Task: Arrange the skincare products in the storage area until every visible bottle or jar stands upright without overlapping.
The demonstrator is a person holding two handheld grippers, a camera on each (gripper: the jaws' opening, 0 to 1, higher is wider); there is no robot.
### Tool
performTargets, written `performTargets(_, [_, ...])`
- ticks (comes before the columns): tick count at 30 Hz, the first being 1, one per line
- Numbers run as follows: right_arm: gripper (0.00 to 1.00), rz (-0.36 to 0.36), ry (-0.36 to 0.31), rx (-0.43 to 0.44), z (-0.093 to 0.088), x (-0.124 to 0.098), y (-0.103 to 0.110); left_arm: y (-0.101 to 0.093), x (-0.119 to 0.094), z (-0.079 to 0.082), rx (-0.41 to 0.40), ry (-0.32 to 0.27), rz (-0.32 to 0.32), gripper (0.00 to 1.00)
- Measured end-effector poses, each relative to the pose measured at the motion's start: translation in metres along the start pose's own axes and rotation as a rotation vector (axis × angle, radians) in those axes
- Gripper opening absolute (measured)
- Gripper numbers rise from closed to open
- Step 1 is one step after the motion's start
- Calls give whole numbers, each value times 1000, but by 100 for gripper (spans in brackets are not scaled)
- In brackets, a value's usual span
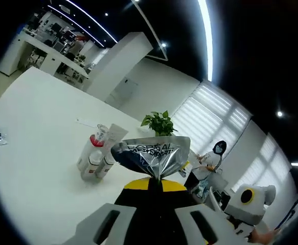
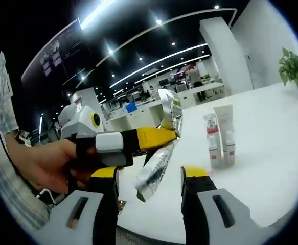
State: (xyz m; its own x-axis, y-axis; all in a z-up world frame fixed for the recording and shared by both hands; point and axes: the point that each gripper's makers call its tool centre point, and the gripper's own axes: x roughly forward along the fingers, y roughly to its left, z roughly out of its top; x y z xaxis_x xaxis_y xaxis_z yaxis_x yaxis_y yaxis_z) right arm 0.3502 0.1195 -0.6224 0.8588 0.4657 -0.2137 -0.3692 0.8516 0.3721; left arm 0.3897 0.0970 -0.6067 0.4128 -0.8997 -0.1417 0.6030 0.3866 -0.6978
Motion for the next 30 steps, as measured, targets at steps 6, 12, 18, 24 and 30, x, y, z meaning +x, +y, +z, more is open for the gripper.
performTargets(6, [17,-17,34,-28,-5,-1,-3,-8,3,-3,-3,-6,-23,4])
performTargets(12, [15,-44,43,-10,-7,-5,-10,-8,7,-8,0,6,-27,5])
performTargets(18, [12,-27,66,11,-9,-9,-12,-5,6,-12,-35,13,-29,11])
performTargets(24, [10,-11,65,49,-11,-12,-14,-2,5,-15,-55,16,-34,17])
performTargets(30, [9,2,68,72,-13,-12,-13,-3,7,-15,-92,15,-46,31])
